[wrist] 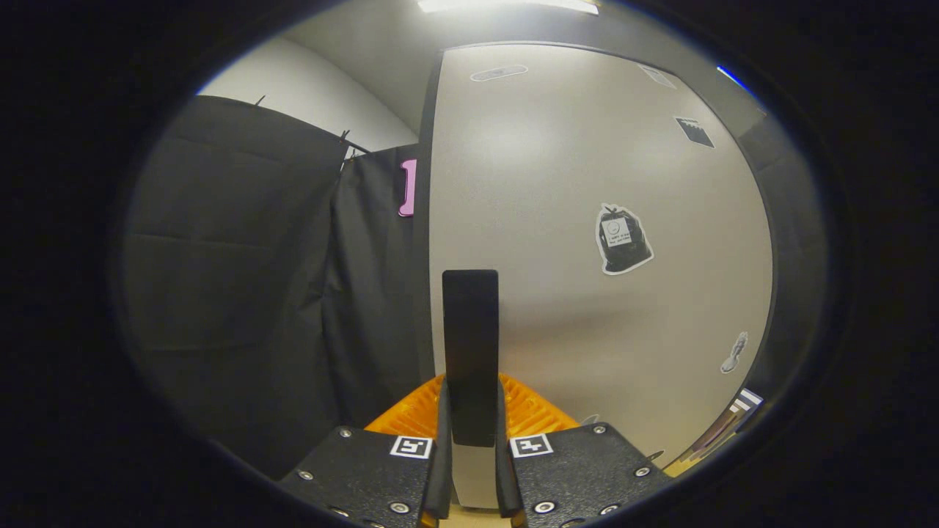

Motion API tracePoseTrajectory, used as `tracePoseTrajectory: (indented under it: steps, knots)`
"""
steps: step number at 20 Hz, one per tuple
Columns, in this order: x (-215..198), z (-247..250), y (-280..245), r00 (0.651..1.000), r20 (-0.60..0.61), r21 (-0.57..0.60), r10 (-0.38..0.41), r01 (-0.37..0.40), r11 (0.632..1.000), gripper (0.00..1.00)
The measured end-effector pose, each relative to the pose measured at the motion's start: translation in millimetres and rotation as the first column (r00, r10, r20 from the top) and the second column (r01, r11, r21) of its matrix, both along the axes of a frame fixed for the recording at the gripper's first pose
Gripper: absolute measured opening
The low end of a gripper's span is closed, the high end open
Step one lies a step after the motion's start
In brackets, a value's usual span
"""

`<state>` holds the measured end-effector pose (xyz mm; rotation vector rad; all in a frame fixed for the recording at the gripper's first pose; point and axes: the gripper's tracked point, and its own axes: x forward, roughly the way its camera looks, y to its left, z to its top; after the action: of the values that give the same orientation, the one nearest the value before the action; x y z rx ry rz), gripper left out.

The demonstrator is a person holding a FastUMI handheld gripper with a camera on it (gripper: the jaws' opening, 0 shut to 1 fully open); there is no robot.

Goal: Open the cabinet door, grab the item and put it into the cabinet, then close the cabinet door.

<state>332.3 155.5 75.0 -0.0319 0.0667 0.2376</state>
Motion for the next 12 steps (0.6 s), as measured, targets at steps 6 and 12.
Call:
tracePoseTrajectory:
  steps: [6, 12]
  knots:
    - [-41, 3, -10, 0.998, 0.001, 0.021, 0.067, -0.067, 0.998, 0.24]
    - [-76, 5, -23, 0.994, -0.011, 0.005, 0.110, -0.110, 0.994, 0.24]
